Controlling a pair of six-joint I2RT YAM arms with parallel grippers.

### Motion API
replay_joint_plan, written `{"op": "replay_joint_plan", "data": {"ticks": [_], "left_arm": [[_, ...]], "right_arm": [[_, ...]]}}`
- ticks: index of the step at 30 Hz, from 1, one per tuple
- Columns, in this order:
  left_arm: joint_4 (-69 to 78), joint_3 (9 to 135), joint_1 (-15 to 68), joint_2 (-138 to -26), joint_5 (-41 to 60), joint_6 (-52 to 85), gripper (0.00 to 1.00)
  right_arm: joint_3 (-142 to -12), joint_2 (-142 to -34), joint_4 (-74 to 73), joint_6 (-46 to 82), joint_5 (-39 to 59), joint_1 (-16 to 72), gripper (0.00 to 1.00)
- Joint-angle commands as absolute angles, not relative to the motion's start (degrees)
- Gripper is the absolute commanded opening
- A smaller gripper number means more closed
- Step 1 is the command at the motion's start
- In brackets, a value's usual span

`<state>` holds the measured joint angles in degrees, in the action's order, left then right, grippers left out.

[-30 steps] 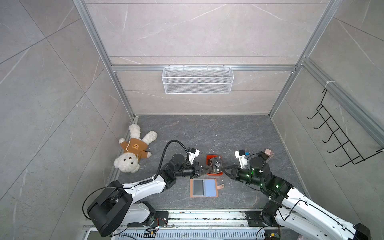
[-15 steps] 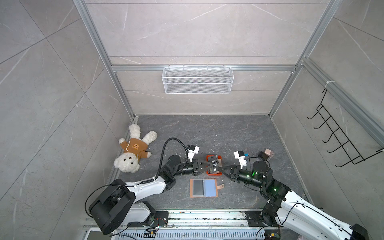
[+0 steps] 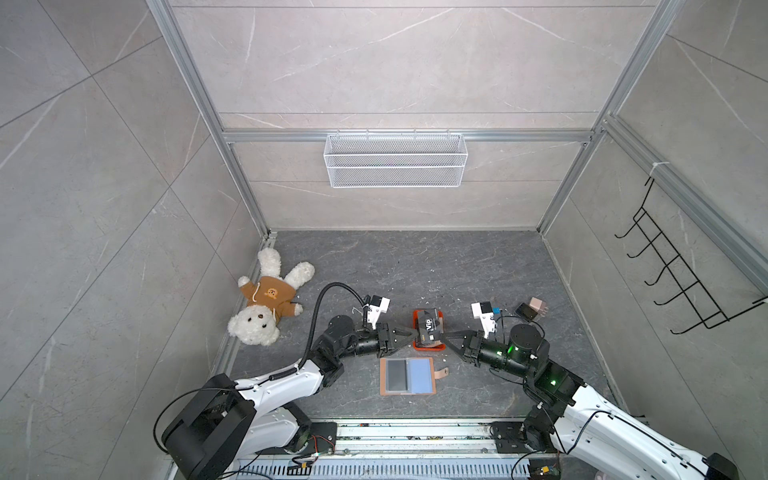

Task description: Put the credit cards into the card holder

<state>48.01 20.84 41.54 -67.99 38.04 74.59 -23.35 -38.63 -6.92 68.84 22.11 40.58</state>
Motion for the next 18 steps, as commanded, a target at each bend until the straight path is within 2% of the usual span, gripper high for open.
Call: {"op": "replay_joint_plan", "data": {"ticks": [1, 5, 12, 18], "left_arm": [[50.10, 21.18, 41.31, -67.07, 39.00, 74.25, 0.37], [50.81, 21.78, 41.29, -67.07, 39.20, 74.66, 0.36], [52.74, 22.12, 41.30, -68.41, 39.11, 75.89, 0.25], [55.18, 22.68, 41.35, -69.00, 38.68, 77.43, 0.21]], "right_arm": [[-23.77, -39.20, -7.80, 69.12, 23.05, 40.59, 0.00], [-22.96, -40.66, -12.00, 70.46, 24.33, 40.67, 0.00], [-22.00, -43.18, -16.98, 71.65, 26.01, 40.97, 0.00], [-20.70, -45.36, -21.07, 72.43, 25.10, 42.25, 0.00]]}}
